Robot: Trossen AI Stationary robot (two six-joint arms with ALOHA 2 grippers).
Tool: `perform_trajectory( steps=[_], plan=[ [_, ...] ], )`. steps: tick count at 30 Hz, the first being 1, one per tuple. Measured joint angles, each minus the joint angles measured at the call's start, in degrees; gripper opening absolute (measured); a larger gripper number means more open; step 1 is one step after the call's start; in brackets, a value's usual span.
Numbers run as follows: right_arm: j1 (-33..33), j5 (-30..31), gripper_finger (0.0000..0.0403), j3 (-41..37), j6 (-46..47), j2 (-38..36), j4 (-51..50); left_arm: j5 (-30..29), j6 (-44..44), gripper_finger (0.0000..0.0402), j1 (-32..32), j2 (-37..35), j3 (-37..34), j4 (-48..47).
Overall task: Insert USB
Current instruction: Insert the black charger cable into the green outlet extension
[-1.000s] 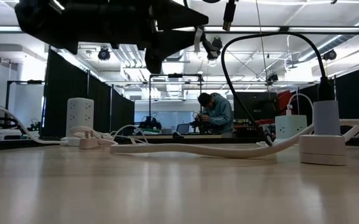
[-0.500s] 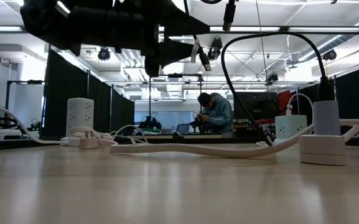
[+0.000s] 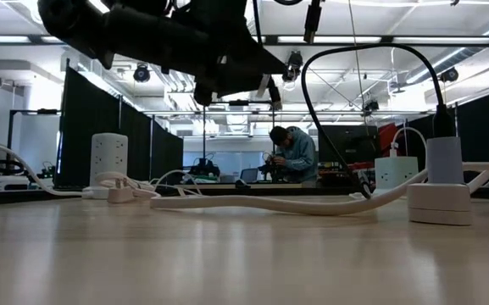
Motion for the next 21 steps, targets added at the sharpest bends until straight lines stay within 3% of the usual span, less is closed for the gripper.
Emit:
perform_trajectory(
  steps=[11, 16, 21],
  plan=[
    [0.0, -0.02, 0.0005, 0.0, -0.69, -0.02, -0.36, -4.35, 8.66, 0.0149, -2.66, -1.26, 0.0, -2.61],
    [0.0, -0.02, 0.0005, 0.0, -0.79, -0.02, -0.37, -11.01, 7.48, 0.0139, -4.34, -1.81, 0.0, -7.15],
    [0.0, -0.02, 0.0005, 0.0, -0.55, -0.02, -0.37, -12.43, 3.42, 0.0132, -4.92, -2.3, 0.0, -7.61]
  ],
)
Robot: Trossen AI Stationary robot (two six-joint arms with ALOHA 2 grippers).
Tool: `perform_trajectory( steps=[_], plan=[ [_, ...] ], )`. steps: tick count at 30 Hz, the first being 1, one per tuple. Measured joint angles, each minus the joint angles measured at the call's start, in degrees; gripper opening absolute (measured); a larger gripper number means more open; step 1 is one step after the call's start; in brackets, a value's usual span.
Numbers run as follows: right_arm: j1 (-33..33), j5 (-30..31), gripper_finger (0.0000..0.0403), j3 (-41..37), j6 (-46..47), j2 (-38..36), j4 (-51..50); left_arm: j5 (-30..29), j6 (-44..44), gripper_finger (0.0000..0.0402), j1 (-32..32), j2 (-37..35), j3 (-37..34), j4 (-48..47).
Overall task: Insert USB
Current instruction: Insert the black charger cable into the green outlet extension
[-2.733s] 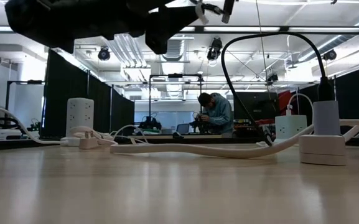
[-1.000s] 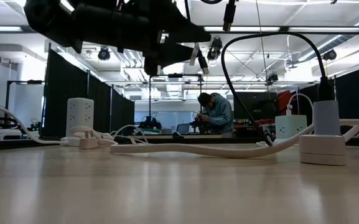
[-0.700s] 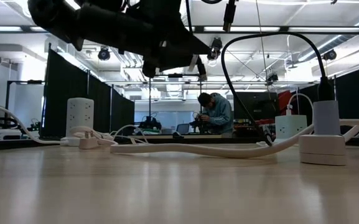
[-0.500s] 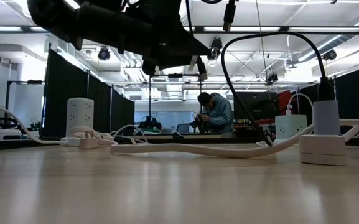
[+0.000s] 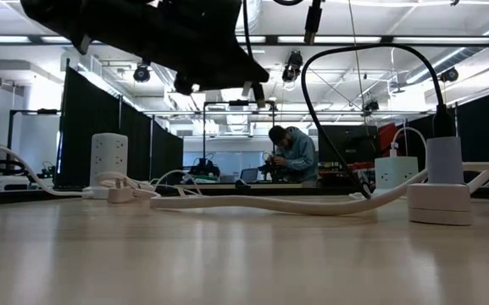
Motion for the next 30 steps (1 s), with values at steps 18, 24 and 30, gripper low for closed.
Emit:
perform_trajectory(
  steps=[18, 24, 30],
  plan=[
    [-0.37, 0.02, 0.0005, -0.07, 0.57, 0.0, -0.01, -8.86, -7.59, 0.0103, -3.53, -1.35, 17.47, -41.15],
    [-0.37, 0.0, 0.0005, -0.4, 1.35, -0.04, -0.04, -10.98, -13.93, 0.0124, -5.58, -1.97, 17.55, -45.91],
    [-0.37, 0.01, 0.0005, -0.63, 1.01, -0.04, -0.12, -11.53, -14.11, 0.0179, -9.18, -2.79, 17.55, -46.1]
  ],
)
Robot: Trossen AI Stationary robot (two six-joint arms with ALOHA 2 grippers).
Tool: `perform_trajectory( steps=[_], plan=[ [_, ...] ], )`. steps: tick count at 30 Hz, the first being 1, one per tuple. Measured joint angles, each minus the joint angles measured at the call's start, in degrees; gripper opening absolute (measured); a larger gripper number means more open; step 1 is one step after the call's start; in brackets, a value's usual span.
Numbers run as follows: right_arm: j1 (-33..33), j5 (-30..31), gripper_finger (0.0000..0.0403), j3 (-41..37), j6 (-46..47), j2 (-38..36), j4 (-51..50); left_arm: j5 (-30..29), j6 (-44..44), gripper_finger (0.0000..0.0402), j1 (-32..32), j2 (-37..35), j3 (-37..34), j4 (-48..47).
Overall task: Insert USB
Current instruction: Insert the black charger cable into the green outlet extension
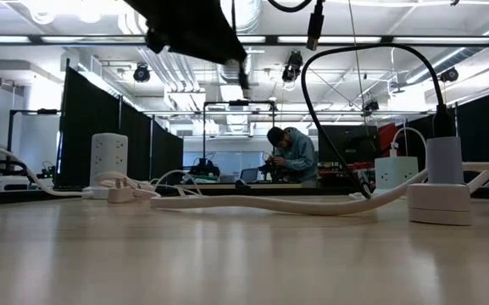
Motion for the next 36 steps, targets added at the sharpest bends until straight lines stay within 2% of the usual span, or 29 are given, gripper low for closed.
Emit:
perform_trajectory(
  steps=[5, 9, 12, 16, 23, 28, 33, 36],
  plan=[
    [0.0, -0.01, 0.0005, 0.0, 0.0, 0.0, -0.01, -0.07, 0.09, 0.0213, -2.41, -0.33, -0.02, -0.11],
    [0.0, -0.01, 0.0005, 0.0, 0.02, 0.0, -0.01, -2.1, 0.06, 0.0221, -4.39, -0.33, -0.03, 0.01],
    [0.0, 0.0, 0.0005, 0.0, 0.01, 0.0, -0.01, -2.11, -1.16, 0.0216, -4.43, -0.33, -0.43, 1.22],
    [0.0, -0.01, 0.0005, 0.0, 0.02, 0.0, -0.01, -2.04, -9.21, 0.0202, -3.65, -0.33, -1.32, 1.62],
    [0.0, -0.01, 0.0005, -0.19, 0.0, 0.0, -0.02, -1.52, -11.64, 0.0181, -2.51, -0.07, -2.01, 2.76],
    [0.0, -0.01, 0.0005, -0.54, 0.0, 0.0, -0.02, 1.78, -13.14, 0.0173, -1.03, -0.05, -2.05, 4.0],
    [0.0, -0.01, 0.0005, -1.32, 0.0, 0.0, -0.1, 9.35, -10.06, 0.0163, 1.56, -0.05, -2.79, 5.05],
    [0.0, -0.03, 0.0005, -1.84, 0.16, 0.0, -0.35, 15.07, -7.45, 0.0157, 2.93, -0.05, -3.73, 9.23]
  ],
)
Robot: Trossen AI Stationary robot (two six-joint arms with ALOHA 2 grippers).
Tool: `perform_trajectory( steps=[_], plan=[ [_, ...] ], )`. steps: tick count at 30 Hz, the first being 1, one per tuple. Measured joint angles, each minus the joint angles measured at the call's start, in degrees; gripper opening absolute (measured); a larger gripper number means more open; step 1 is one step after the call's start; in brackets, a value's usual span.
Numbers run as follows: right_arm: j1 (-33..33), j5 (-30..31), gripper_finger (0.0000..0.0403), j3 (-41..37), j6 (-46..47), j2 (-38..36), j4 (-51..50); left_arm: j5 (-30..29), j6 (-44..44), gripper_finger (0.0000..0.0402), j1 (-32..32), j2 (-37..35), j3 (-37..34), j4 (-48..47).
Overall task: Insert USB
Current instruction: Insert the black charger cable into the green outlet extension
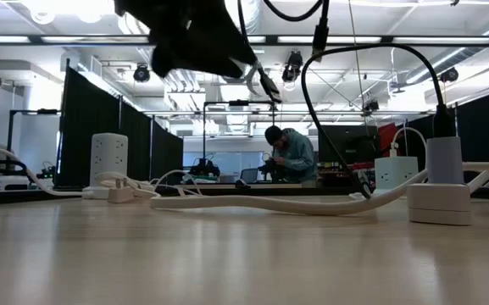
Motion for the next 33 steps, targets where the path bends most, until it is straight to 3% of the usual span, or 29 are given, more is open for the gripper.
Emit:
perform_trajectory(
  steps=[5, 17, 28, 33],
  plan=[
    [0.03, -0.02, 0.0005, -0.41, 0.44, 0.0, -0.78, 7.25, 3.1, 0.0151, 1.82, 0.0, -4.0, 12.02],
    [0.39, -0.12, 0.0005, -0.43, -1.62, 0.0, 2.62, 8.66, 4.76, 0.0161, 3.18, 0.04, -10.01, 24.92],
    [0.39, 0.1, 0.0005, 2.23, -5.36, -0.02, 3.91, 9.68, 7.27, 0.0166, 3.15, 0.04, -11.0, 27.47],
    [0.39, 4.64, 0.0005, 3.55, -5.86, -0.04, 2.01, 9.65, 7.43, 0.0146, 2.98, 0.04, -10.98, 27.45]
  ],
)
